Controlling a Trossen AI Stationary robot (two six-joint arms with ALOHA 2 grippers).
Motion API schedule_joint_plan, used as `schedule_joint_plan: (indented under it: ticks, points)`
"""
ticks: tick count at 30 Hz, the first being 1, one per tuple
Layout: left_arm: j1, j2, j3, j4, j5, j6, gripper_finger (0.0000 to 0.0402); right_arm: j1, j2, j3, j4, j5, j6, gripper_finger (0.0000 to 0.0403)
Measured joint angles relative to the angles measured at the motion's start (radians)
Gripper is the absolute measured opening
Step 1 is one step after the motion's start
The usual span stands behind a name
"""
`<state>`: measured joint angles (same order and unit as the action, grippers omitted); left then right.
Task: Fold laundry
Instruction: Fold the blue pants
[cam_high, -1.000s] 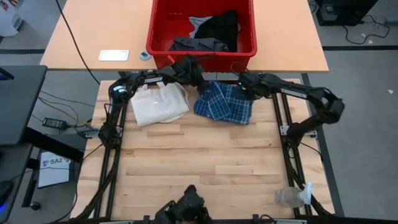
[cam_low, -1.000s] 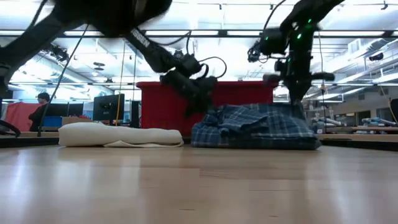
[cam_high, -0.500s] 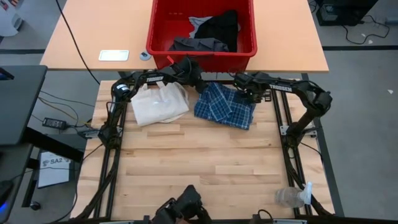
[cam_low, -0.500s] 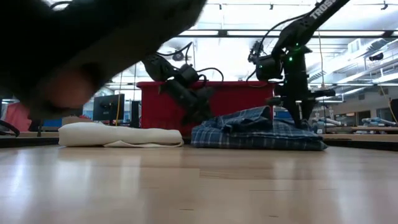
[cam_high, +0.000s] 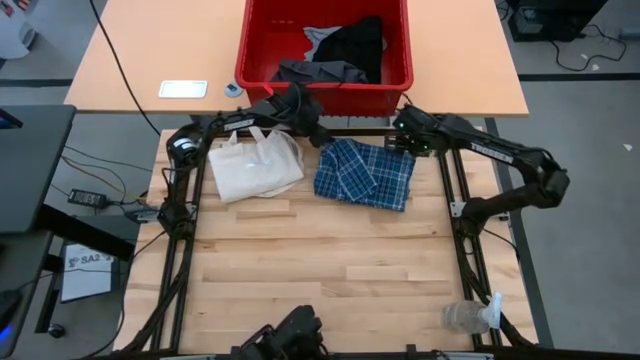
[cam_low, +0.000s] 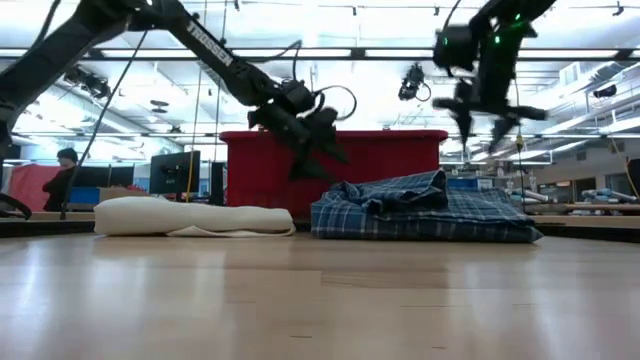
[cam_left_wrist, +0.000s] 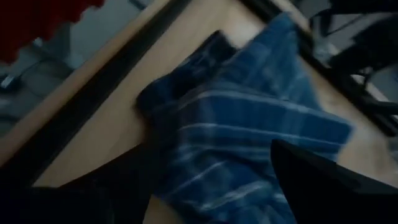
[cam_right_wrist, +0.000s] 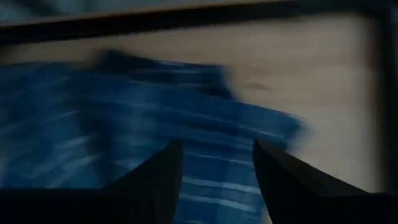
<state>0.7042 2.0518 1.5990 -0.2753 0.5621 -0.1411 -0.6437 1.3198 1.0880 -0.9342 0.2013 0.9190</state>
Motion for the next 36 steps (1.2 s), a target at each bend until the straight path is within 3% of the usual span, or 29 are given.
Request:
schedule_joint_plan:
  ticks: [3, 6, 9, 14, 18, 25, 31, 36]
  points:
    - [-0.011, -0.042, 0.0, 0.011, 0.054, 0.025, 0.0313, 0.086, -0.014, 0.0, 0.138, -0.057, -0.124, 0.0198]
    - [-0.021, -0.076, 0.0, 0.013, 0.149, 0.1, 0.0313, 0.18, -0.015, -0.015, 0.206, -0.02, -0.188, 0.0194]
    - [-0.047, -0.083, 0.0, -0.006, 0.166, 0.177, 0.0313, 0.237, -0.025, -0.132, 0.307, 0.015, -0.147, 0.0191]
    - [-0.115, -0.049, -0.024, -0.011, 0.165, 0.208, 0.0313, 0.242, -0.053, -0.354, 0.63, -0.053, -0.021, 0.0182]
    - [-0.159, -0.036, -0.025, -0.006, 0.119, 0.215, 0.0313, 0.253, -0.049, -0.427, 0.73, -0.044, 0.045, 0.0168]
    - [-0.171, -0.035, -0.024, -0.006, 0.065, 0.211, 0.0313, 0.256, -0.046, -0.434, 0.734, -0.099, -0.011, 0.0126]
    - [-0.168, -0.035, -0.024, -0.006, 0.065, 0.184, 0.0313, 0.227, -0.046, -0.434, 0.665, -0.166, -0.094, 0.0014]
    - [-0.168, -0.035, -0.024, -0.017, 0.065, 0.173, 0.0313, 0.195, -0.056, -0.313, 0.44, -0.226, -0.115, 0.0006]
